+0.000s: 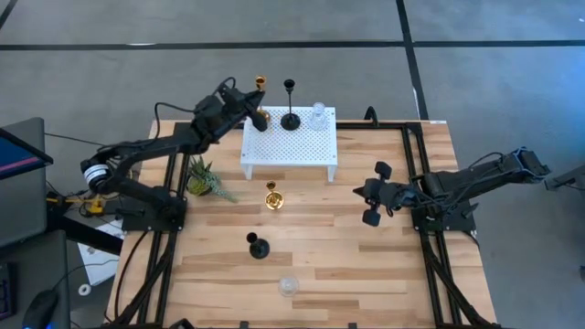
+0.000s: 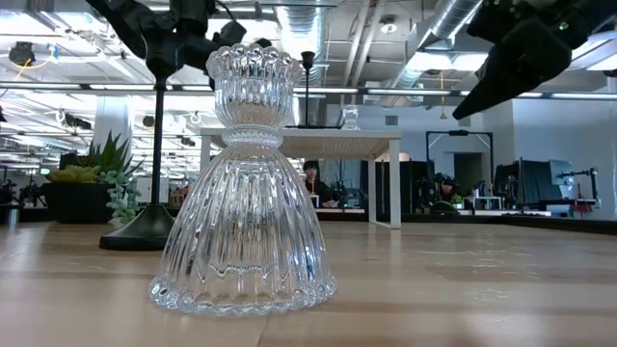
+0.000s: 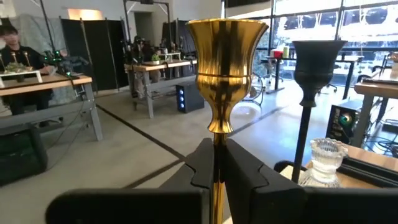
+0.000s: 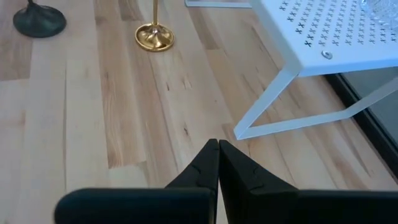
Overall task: Pick & Place candle stick holders
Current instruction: Put the bottom gold metal candle stand on the shelf
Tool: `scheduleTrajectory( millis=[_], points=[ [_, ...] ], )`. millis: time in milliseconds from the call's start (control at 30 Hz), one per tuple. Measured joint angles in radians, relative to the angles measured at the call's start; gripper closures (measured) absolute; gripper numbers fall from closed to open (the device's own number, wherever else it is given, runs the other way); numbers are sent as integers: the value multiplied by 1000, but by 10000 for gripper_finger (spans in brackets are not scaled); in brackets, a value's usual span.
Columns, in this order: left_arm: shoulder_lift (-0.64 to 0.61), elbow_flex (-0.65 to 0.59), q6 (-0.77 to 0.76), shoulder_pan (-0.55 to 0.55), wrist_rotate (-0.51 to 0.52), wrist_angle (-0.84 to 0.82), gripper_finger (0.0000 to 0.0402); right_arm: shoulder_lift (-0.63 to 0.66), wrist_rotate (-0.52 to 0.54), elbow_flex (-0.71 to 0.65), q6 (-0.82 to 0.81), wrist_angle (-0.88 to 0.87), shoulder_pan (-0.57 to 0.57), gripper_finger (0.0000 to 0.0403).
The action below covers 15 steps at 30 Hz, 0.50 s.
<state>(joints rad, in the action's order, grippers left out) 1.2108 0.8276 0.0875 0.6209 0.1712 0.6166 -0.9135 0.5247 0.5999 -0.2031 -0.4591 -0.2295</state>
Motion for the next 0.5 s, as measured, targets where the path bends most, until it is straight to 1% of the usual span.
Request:
scheduleTrajectory(
  millis=[167,300,400,500],
  points=[
    [16,0,-15,5,-2,5,387,0,0,0,1,0,0,403],
    [16,-1,-19,15,18,15,387,0,0,0,3,0,0,403],
    [16,-35,-50,30,21,70,387,0,0,0,3,0,0,403],
    [16,-99,-95,51,20,161,387,0,0,0,3,0,0,403]
  ],
)
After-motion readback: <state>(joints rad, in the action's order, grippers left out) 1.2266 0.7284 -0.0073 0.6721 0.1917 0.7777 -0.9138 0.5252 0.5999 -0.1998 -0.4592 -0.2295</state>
